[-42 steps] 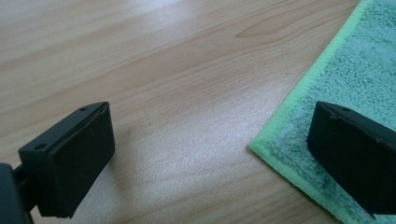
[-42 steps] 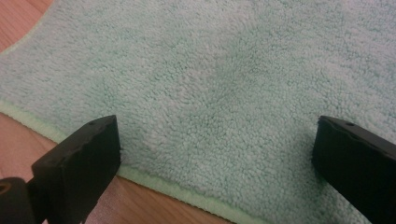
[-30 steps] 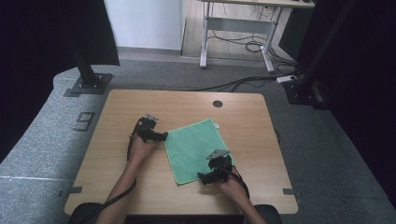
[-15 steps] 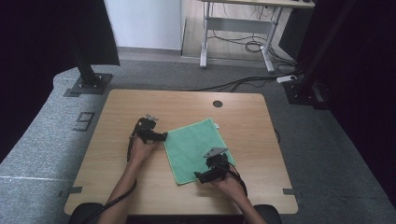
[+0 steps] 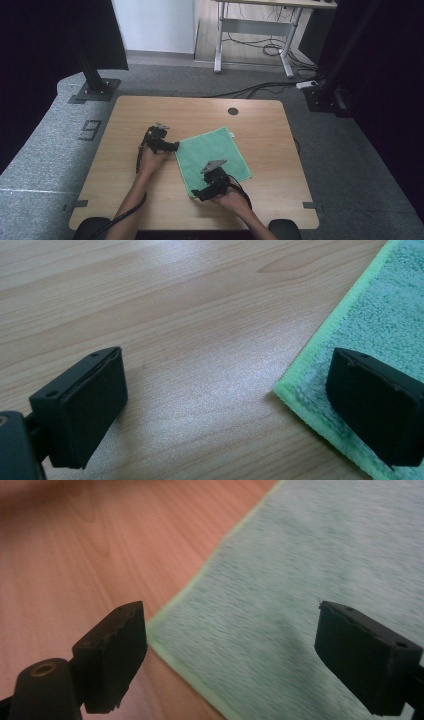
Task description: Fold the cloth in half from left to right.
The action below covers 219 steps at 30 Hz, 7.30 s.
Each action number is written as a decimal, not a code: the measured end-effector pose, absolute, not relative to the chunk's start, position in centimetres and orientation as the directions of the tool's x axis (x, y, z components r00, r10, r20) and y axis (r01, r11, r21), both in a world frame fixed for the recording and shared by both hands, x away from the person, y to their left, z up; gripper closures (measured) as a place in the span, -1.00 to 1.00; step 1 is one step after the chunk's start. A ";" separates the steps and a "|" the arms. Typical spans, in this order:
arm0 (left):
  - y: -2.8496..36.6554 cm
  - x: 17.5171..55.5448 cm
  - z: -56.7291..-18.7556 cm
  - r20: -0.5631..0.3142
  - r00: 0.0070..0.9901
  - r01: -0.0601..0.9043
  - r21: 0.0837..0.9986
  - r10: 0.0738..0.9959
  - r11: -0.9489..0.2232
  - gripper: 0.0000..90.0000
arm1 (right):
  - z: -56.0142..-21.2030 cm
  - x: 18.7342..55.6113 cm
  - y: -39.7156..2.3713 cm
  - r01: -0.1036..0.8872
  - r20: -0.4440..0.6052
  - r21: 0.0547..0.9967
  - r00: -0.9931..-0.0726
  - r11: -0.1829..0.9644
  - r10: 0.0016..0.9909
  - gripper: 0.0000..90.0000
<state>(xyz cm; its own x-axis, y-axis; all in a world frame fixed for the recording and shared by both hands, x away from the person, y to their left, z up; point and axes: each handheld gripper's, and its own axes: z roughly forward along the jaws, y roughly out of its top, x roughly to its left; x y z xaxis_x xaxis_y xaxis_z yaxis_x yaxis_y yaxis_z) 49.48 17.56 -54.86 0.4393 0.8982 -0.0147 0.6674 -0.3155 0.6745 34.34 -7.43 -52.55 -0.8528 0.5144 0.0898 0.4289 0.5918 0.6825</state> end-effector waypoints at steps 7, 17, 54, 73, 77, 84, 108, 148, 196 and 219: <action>17.6 49.5 -54.9 -0.015 0.439 0.668 0.673 0.898 -0.316 -0.92 | -53.2 33.3 -5.4 0.399 0.099 0.655 -0.887 0.641 0.451 -0.34; 17.6 49.5 -54.9 -0.014 0.439 0.668 0.673 0.898 -0.316 -0.92 | -53.2 32.2 -4.3 0.324 -0.003 0.620 -0.910 0.714 0.415 0.44; 21.3 46.4 -52.8 -0.147 0.505 0.660 0.700 0.850 -0.271 0.88 | -52.2 31.5 -0.9 0.284 0.043 0.640 -0.941 0.714 0.336 0.93; 19.2 47.3 -50.0 -0.132 0.539 0.608 0.744 0.832 -0.276 0.88 | -49.7 31.8 -4.0 0.292 0.021 0.697 -0.921 0.654 0.389 0.93; 18.2 47.7 -50.0 -0.130 0.546 0.604 0.746 0.828 -0.282 0.88 | -49.6 31.8 -5.2 0.306 0.018 0.705 -0.910 0.639 0.415 0.93; 16.6 48.4 -50.0 -0.134 0.555 0.602 0.746 0.821 -0.285 0.87 | -49.7 32.2 -6.9 0.330 0.020 0.708 -0.893 0.625 0.449 0.93; 11.0 50.5 -49.1 -0.099 0.603 0.558 0.762 0.791 -0.330 0.87 | -49.5 33.3 -12.3 0.388 0.016 0.721 -0.838 0.574 0.545 0.93; 5.8 53.1 -50.1 -0.031 0.605 0.519 0.773 0.796 -0.364 0.11 | -51.7 35.5 -17.2 0.494 0.028 0.680 -0.756 0.542 0.654 0.65; 9.0 43.1 -53.5 0.005 0.708 0.473 0.739 0.706 -0.480 -0.58 | -52.9 40.1 -16.7 0.591 0.099 0.660 -0.680 0.463 0.726 0.89; 8.5 42.7 -54.4 0.061 0.680 0.486 0.709 0.730 -0.512 -0.64 | -53.1 40.2 -17.9 0.583 -0.007 0.643 -0.644 0.497 0.765 0.28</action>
<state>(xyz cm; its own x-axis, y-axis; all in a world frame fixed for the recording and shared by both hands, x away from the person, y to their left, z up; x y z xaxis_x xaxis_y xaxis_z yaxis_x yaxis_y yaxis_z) 42.73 8.46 -54.37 0.6802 0.7305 0.0608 0.4861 -0.5116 0.7085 40.17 -17.92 -53.08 -0.6438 0.7652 -0.0069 0.5834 0.4966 0.6427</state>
